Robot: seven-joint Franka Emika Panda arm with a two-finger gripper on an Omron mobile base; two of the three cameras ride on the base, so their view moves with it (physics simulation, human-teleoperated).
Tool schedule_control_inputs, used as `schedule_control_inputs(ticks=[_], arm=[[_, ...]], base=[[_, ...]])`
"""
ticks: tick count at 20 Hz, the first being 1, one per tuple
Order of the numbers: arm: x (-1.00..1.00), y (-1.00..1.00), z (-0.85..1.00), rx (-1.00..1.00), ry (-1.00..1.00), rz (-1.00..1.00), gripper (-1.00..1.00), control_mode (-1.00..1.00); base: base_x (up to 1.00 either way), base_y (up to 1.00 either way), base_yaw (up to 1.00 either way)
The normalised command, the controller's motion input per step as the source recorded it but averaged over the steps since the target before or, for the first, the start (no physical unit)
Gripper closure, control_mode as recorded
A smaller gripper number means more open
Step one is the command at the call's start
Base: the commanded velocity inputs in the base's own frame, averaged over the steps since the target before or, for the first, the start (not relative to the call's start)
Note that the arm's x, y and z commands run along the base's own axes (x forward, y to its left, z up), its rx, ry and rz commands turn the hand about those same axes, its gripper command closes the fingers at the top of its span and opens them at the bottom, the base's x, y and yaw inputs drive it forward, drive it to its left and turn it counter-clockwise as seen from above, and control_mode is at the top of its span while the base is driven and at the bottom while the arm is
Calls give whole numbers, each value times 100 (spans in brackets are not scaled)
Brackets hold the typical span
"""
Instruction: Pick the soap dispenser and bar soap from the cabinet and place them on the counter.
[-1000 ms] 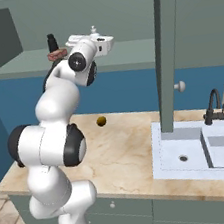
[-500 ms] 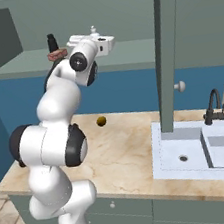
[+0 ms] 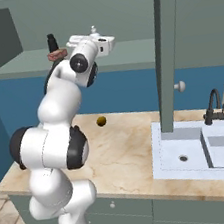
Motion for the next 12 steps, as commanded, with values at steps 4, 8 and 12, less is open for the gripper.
schedule_control_inputs(ticks=[4, 8, 12], arm=[[-42, 0, 27, 0, -6, 4, 100, -100], [-58, 0, 29, 0, -4, 4, 100, -100], [-65, -2, 20, 1, 0, 3, 100, -100]], base=[[0, 0, 0], [0, 0, 0], [0, 0, 0]])
